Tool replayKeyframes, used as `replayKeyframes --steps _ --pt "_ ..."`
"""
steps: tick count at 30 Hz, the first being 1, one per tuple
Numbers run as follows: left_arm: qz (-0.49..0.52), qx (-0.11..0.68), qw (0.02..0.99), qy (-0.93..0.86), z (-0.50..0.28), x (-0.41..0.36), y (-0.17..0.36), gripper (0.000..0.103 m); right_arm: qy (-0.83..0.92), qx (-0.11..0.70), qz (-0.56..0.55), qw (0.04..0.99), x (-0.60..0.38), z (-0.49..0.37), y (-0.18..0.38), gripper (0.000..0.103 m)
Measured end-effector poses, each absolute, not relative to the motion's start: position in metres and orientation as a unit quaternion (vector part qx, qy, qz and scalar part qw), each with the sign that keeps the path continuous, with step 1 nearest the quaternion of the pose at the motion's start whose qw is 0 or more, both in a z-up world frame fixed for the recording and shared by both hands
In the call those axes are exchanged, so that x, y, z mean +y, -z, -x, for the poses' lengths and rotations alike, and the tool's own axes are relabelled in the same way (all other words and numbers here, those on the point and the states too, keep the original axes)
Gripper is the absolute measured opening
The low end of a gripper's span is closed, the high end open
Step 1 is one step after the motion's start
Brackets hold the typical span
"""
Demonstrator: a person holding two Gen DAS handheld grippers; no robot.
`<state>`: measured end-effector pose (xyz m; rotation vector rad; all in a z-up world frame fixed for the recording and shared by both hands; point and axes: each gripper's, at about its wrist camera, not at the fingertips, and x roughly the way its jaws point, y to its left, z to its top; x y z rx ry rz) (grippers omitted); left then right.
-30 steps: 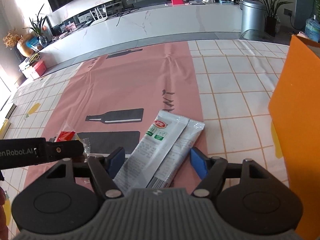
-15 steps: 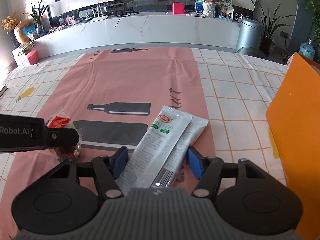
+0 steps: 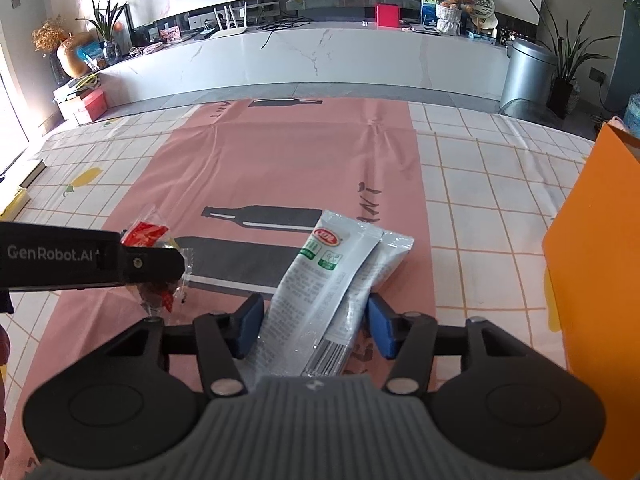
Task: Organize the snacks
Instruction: 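Carry both packs into the orange box and open both tools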
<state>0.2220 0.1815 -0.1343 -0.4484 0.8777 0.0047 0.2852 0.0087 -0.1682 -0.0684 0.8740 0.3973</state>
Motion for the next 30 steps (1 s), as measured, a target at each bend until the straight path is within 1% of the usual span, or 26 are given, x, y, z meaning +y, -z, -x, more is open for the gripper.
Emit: replayKeyframes --steps 4,10,14,18,24,27,30 --pt "0.211 0.413 0.886 0.008 -0.213 0.170 0.112 0.040 -0.201 0.418 -0.001 0.886 -0.014 -0.276 0.148 0.054" --pt "0.201 0.396 0.895 0.044 -0.201 0.136 0.064 0.040 -0.222 0.402 -0.046 0.887 -0.062 -0.258 0.098 0.053" --pt "0.186 0.389 0.898 0.089 -0.195 0.097 0.031 0.040 -0.247 0.394 -0.041 0.884 -0.101 -0.248 0.057 0.053" --pt "0.149 0.390 0.896 0.154 -0.195 0.047 0.006 0.040 -0.265 0.412 -0.022 0.872 -0.155 -0.246 0.028 0.054" --pt "0.057 0.400 0.887 0.225 -0.206 -0.040 -0.005 0.040 -0.228 0.429 0.019 0.874 -0.245 -0.243 0.018 0.054" --pt "0.006 0.399 0.881 0.254 -0.214 -0.082 0.000 0.040 -0.212 0.443 0.022 0.871 -0.281 -0.245 0.026 0.054" --pt "-0.055 0.418 0.869 0.258 -0.228 -0.119 0.014 0.040 -0.204 0.443 0.046 0.872 -0.301 -0.248 0.038 0.054"
